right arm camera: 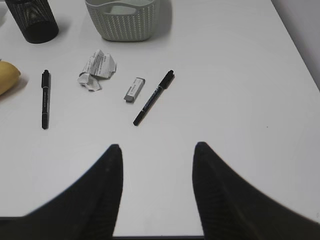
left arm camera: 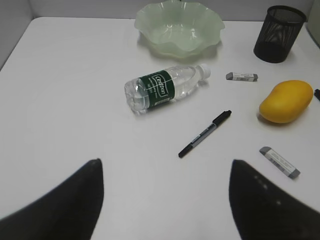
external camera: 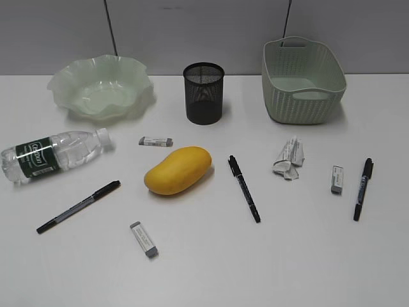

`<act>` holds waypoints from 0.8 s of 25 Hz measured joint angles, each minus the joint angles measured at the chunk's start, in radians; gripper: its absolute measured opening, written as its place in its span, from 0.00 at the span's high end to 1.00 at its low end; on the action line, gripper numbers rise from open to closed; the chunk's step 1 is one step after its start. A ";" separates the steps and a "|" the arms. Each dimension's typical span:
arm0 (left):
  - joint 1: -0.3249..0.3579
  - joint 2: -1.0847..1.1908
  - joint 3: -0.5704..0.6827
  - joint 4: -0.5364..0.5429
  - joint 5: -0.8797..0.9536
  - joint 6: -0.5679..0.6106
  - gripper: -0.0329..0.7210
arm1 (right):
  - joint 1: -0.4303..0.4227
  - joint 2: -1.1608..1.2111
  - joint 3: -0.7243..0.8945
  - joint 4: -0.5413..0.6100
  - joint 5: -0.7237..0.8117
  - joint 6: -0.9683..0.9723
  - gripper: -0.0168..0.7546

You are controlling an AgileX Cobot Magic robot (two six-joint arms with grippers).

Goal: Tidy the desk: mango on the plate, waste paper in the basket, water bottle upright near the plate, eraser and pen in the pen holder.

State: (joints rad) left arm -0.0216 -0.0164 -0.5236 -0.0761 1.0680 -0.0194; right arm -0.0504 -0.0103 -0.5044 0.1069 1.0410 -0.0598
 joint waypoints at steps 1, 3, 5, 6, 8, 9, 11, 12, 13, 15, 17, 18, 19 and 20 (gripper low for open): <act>0.000 0.000 0.000 0.000 0.000 0.000 0.17 | 0.000 0.000 0.000 0.000 0.000 0.000 0.49; 0.000 0.000 0.000 0.000 0.000 0.000 0.17 | 0.000 0.000 0.000 0.000 0.000 0.000 0.49; 0.000 0.000 0.000 0.000 0.000 0.000 0.17 | 0.000 0.000 0.000 0.000 0.000 0.000 0.49; 0.000 0.000 0.000 0.000 0.000 0.000 0.17 | 0.000 0.000 0.000 0.000 0.000 0.000 0.49; 0.000 0.000 0.000 0.000 0.000 0.000 0.17 | 0.000 0.000 0.000 0.000 0.000 0.000 0.49; 0.000 0.000 0.000 0.000 0.000 0.000 0.17 | 0.000 0.000 0.000 0.000 0.000 0.000 0.49; 0.000 0.000 0.000 0.000 0.000 0.000 0.17 | 0.000 0.000 0.000 0.000 0.000 0.000 0.49; 0.000 0.000 0.000 0.000 0.000 0.000 0.17 | 0.000 0.000 0.000 0.000 0.000 0.000 0.49; 0.000 0.000 0.000 0.000 0.000 0.000 0.17 | 0.000 0.000 0.000 0.000 0.000 0.000 0.49; 0.000 0.000 0.000 0.000 0.000 0.000 0.18 | 0.000 0.000 0.000 0.000 0.000 0.000 0.49; 0.000 0.000 0.000 0.000 0.000 0.000 0.18 | 0.000 0.000 0.000 0.000 0.000 0.000 0.49; 0.000 0.000 0.000 0.000 0.000 0.000 0.18 | 0.000 0.000 0.000 0.000 0.000 0.000 0.49; 0.000 0.000 0.000 0.000 0.000 0.000 0.18 | 0.000 0.000 0.000 0.000 0.000 0.000 0.49; 0.000 0.000 0.000 0.000 0.000 0.000 0.18 | 0.000 0.000 0.000 0.000 0.000 0.000 0.49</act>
State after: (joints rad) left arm -0.0216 -0.0164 -0.5236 -0.0761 1.0680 -0.0194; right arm -0.0504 -0.0103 -0.5044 0.1069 1.0410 -0.0598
